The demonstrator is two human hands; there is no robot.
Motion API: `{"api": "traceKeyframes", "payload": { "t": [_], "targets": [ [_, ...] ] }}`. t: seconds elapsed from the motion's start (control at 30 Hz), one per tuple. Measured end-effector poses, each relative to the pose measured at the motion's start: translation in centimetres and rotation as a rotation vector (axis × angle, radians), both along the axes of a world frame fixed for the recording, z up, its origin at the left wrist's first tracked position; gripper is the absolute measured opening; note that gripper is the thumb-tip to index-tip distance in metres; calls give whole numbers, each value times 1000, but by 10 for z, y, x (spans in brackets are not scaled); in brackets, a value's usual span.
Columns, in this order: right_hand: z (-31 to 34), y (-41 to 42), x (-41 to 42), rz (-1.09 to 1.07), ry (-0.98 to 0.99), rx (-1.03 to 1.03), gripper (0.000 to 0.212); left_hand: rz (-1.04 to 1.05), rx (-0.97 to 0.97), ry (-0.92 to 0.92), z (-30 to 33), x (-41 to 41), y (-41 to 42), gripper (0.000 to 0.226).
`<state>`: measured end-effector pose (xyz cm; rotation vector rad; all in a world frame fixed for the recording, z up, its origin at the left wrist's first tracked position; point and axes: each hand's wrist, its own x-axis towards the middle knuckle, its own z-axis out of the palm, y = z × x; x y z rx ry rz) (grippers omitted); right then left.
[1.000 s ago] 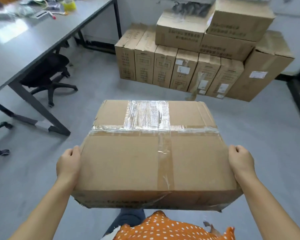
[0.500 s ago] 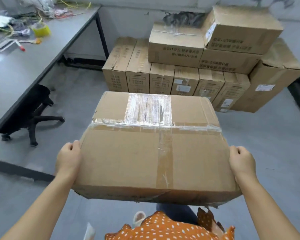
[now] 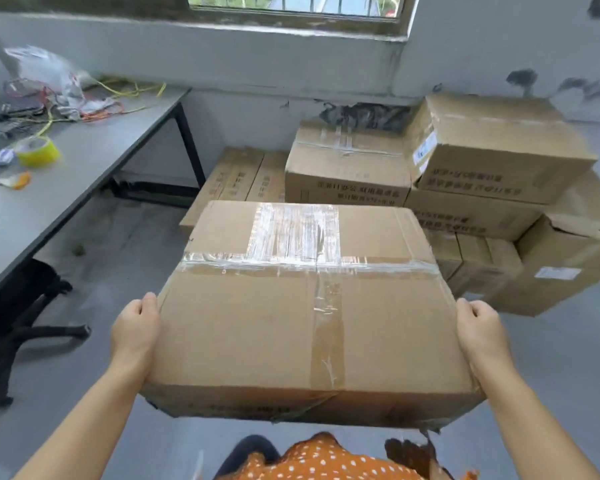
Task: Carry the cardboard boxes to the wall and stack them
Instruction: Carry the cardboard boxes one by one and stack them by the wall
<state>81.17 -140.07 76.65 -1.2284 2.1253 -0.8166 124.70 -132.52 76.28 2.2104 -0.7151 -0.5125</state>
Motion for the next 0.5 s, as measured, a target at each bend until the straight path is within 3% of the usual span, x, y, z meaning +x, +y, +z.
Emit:
{"api": "traceKeyframes", "payload": {
  "t": [0.3, 0.5],
  "targets": [
    [28, -214, 8, -43, 6, -110, 36, -7, -101, 83, 7, 3, -223, 38],
    [43, -368, 33, -94, 55, -159, 36, -72, -125, 41, 19, 30, -409, 38]
  ]
}}
